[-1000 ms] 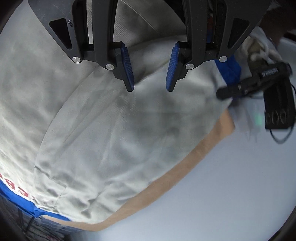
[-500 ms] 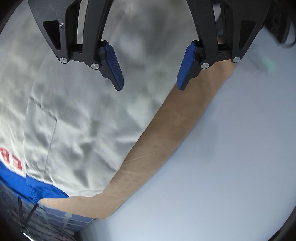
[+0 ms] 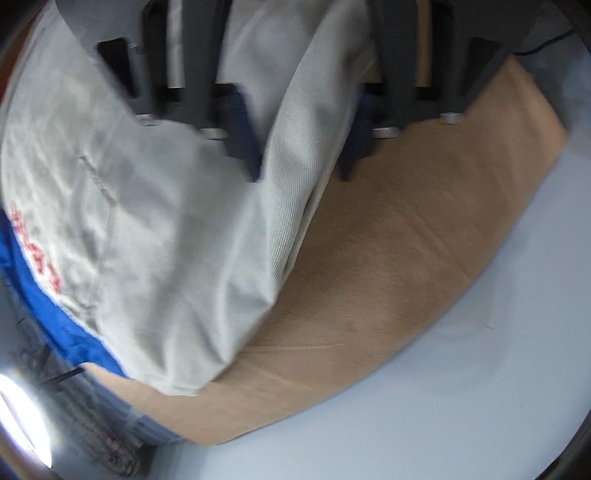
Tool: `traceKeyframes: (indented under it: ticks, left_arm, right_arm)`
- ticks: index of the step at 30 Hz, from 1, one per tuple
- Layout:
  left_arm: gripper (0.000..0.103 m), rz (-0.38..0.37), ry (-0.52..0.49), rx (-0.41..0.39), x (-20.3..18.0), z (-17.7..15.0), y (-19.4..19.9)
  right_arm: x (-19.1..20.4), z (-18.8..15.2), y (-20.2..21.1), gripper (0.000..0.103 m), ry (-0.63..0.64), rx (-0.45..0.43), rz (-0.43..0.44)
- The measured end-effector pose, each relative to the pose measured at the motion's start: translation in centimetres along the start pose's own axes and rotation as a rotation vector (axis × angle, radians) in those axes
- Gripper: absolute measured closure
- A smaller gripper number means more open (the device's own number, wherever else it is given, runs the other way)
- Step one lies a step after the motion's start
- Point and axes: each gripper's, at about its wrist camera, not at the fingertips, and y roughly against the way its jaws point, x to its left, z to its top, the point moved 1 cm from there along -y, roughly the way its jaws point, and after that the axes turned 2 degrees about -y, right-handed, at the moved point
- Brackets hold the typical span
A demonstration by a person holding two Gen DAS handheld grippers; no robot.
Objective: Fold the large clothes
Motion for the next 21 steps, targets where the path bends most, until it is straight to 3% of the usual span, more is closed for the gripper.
traceKeyframes:
  ticks: [2, 5, 10, 12, 14, 16, 21]
  left_arm:
    - [0.092, -0.002, -0.017, 0.003, -0.7, 0.1, -0.1]
    - [0.092, -0.004, -0.056, 0.007, -2.1, 0.2, -0.1]
    - [0.091, -0.044, -0.101, 0.024, -3.9, 0.5, 0.1]
    - [0.084, -0.071, -0.102, 0.021, -4.4, 0.7, 0.9]
    - [0.071, -0.106, -0.084, 0.004, -4.4, 0.9, 2.1]
    - [0.071, -0.132, -0.077, -0.027, -4.3, 1.1, 3.6]
    - [0.071, -0.083, -0.072, -0.049, -3.2, 1.6, 4.1]
  right_arm:
    - [-1.2, -0.4, 0.4, 0.094, -0.034, -0.016, 0.023]
    - [-3.4, -1.3, 1.8, 0.098, -0.109, -0.056, 0.116]
    - [-7.8, -2.9, 4.0, 0.1, -0.24, -0.148, 0.257]
    - [-10.0, -4.1, 4.9, 0.1, -0.304, -0.188, 0.32]
    - [-13.0, -5.7, 5.7, 0.1, -0.363, -0.226, 0.359]
    - [-15.1, -7.1, 5.8, 0.1, -0.423, -0.259, 0.389]
    - [-19.6, -11.3, 5.3, 0.1, -0.609, -0.312, 0.473]
